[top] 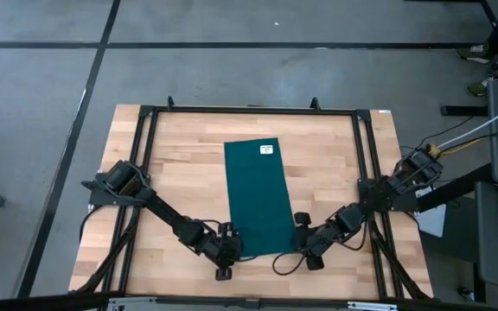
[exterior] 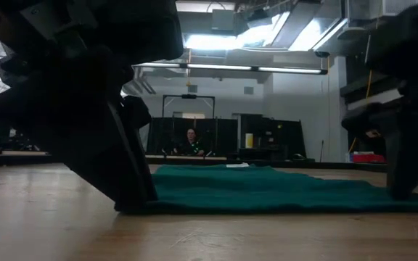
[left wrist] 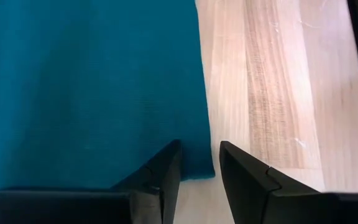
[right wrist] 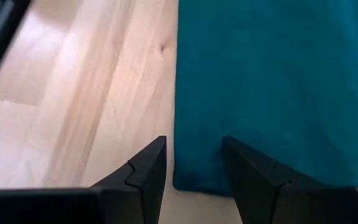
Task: Fold microfiber towels
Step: Fold the green towel
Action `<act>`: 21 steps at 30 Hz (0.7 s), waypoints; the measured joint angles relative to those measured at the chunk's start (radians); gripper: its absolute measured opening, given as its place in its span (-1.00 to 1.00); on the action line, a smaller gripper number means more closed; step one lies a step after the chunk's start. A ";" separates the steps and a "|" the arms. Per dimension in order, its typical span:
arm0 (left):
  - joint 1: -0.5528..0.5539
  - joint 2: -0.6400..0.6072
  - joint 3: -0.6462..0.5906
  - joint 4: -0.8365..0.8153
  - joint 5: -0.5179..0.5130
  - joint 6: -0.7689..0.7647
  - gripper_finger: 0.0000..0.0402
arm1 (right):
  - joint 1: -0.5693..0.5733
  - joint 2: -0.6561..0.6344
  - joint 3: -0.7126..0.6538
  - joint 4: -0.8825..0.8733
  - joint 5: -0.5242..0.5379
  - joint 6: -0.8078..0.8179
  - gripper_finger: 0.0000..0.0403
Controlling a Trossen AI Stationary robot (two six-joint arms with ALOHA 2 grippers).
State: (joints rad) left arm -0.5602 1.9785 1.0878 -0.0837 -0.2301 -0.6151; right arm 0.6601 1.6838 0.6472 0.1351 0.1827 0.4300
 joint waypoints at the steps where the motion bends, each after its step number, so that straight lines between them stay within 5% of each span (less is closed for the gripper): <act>1: 0.000 0.000 0.000 0.000 0.000 0.000 -0.46 | 0.000 0.009 0.000 0.002 0.001 0.000 -0.20; 10: -0.001 0.000 0.000 0.001 -0.002 -0.035 -0.47 | 0.000 0.056 0.003 0.083 0.002 0.010 -0.26; 21: -0.009 0.001 -0.001 -0.002 -0.033 -0.100 -0.55 | 0.002 0.059 0.003 0.099 -0.014 0.000 -0.95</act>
State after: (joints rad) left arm -0.5690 1.9793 1.0870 -0.0861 -0.2631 -0.7153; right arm 0.6621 1.7428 0.6497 0.2338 0.1689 0.4298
